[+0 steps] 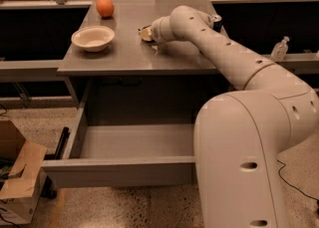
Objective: Place rxbar blueberry into top drawer
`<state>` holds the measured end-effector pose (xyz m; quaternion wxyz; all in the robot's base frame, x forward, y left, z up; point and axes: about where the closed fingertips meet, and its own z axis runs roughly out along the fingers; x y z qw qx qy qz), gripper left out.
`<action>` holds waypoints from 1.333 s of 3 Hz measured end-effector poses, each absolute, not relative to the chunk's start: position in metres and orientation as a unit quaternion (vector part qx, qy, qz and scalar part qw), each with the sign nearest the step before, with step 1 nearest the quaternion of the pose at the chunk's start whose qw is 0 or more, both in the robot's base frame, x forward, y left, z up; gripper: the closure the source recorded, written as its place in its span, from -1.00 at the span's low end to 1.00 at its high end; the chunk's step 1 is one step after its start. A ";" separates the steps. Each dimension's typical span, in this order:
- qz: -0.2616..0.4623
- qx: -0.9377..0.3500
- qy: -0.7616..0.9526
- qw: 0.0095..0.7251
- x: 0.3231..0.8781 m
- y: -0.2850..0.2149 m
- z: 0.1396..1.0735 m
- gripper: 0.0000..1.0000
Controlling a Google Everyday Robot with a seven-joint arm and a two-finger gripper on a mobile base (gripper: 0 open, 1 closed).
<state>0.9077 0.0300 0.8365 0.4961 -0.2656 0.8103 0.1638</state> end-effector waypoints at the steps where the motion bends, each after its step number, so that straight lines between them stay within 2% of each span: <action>1: 0.164 -0.266 0.810 0.496 0.908 0.030 0.837 1.00; 2: 0.164 -0.266 0.810 0.496 0.908 0.030 0.837 1.00; 3: 0.164 -0.266 0.810 0.496 0.908 0.030 0.837 0.80; 4: 0.164 -0.266 0.810 0.496 0.908 0.030 0.837 0.35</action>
Offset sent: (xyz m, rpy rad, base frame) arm -0.1592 0.0055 0.0700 -0.1551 0.0638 0.1505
